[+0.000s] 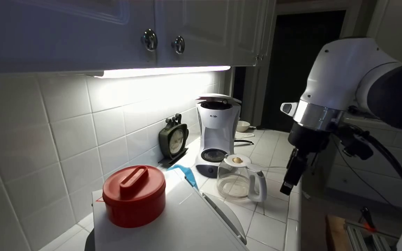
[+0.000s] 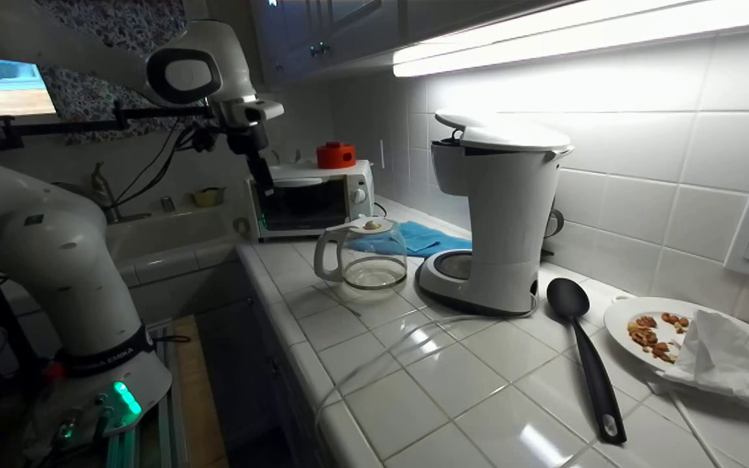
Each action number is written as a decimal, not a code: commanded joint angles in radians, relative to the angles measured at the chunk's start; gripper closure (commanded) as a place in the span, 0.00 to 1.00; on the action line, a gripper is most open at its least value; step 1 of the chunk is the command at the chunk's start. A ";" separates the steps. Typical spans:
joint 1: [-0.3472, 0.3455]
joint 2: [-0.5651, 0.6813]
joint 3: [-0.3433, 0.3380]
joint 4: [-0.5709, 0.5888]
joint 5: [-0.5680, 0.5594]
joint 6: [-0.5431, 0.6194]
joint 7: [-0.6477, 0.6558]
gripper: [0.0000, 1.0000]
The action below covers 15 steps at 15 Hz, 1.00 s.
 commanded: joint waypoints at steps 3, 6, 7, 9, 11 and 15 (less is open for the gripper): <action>-0.062 0.012 0.031 -0.064 -0.101 0.174 0.049 0.00; -0.081 0.052 0.004 -0.051 -0.091 0.287 0.044 0.00; -0.090 0.061 -0.003 -0.050 -0.091 0.314 0.041 0.00; -0.116 0.078 -0.006 -0.051 -0.099 0.340 0.051 0.00; -0.154 0.090 0.006 -0.051 -0.120 0.336 0.078 0.00; -0.219 0.103 0.016 -0.051 -0.175 0.336 0.129 0.00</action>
